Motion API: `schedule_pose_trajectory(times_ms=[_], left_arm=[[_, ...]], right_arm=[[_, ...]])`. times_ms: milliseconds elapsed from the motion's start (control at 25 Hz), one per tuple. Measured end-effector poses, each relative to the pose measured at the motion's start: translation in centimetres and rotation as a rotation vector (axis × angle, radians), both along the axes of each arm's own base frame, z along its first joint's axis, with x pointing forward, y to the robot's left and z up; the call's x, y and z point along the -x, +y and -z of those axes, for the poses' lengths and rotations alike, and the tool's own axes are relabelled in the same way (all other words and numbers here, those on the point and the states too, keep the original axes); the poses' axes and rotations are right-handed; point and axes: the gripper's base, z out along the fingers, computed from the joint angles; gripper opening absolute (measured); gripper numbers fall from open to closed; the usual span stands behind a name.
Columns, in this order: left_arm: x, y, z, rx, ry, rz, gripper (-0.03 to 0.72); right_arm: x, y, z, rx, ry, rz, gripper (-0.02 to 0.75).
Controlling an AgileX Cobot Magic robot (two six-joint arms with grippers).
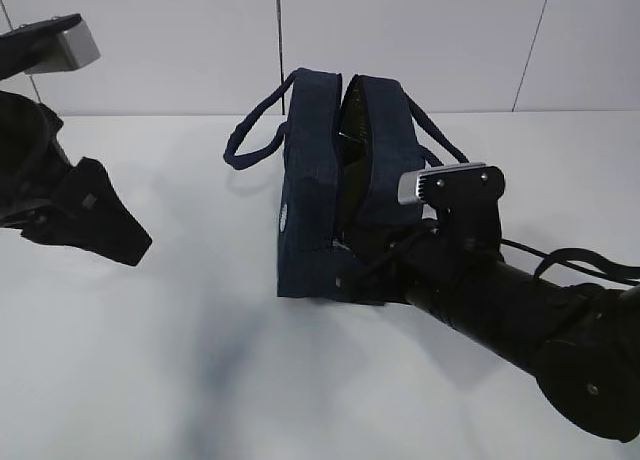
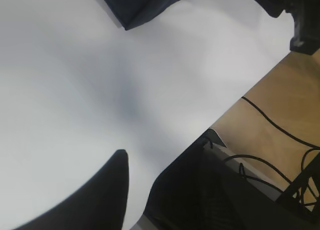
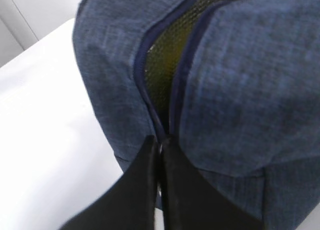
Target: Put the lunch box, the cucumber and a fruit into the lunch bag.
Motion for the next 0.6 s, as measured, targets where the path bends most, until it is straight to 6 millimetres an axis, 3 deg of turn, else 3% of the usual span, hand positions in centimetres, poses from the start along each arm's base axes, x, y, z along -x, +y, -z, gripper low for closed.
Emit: schedule_pose_trajectory(times_ms=[600], left_arm=[[-2.8, -1.1, 3.1, 0.004, -0.039, 0.041, 0.318]], right_arm=[[0.0, 0.0, -1.6, -0.025, -0.074, -0.007, 0.0]])
